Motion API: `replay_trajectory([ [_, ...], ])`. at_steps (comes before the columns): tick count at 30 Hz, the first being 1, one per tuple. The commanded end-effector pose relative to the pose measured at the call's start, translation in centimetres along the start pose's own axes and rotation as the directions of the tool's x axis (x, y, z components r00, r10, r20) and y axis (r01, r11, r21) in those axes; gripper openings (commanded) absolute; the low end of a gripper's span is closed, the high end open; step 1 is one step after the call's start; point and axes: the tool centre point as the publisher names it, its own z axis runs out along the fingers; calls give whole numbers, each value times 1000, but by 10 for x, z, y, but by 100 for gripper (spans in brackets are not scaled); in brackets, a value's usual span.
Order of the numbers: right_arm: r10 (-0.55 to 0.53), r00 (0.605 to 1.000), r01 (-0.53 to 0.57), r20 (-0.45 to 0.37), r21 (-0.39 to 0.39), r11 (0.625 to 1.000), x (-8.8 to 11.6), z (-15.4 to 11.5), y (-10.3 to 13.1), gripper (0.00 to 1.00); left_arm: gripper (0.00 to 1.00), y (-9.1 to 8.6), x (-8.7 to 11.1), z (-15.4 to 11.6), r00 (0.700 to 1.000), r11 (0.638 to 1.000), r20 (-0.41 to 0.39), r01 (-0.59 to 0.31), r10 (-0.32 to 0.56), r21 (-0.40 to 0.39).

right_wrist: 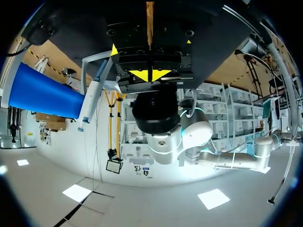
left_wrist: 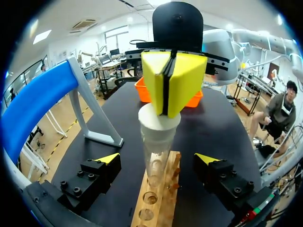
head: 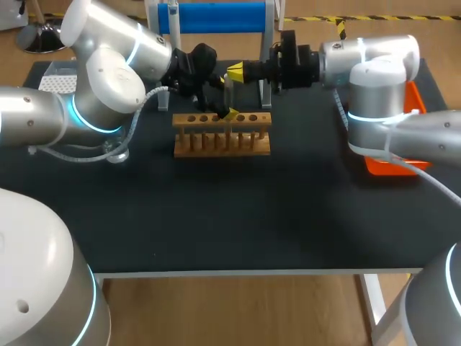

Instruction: Invert the test tube, pick up the pipette, mount the tip to pipette, aspirate from beaker and dispense into the tube, eject the tip, return the pipette, and cap with the stopper.

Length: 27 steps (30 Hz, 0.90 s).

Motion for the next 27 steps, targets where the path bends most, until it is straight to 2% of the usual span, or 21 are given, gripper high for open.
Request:
replay_trajectory([
  [1, 3, 1000, -3, -8, 2, 1000, -4, 1, -5, 0, 100, 0, 0, 0, 1000, 1000, -2, 1, -1, -2],
  [20, 19, 1000, -19, -8, 52, 998, -1, 4, -26, 0, 100, 0, 0, 0, 1000, 1000, -2, 1, -1, -2],
  [22, 18, 1000, -18, -12, 24, 1000, -1, 3, -25, 0, 100, 0, 0, 0, 1000, 1000, -2, 1, -1, -2],
  [27, -7, 1000, 7, -4, -64, 998, -2, -3, -4, 0, 100, 0, 0, 0, 1000, 1000, -2, 1, -1, -2],
])
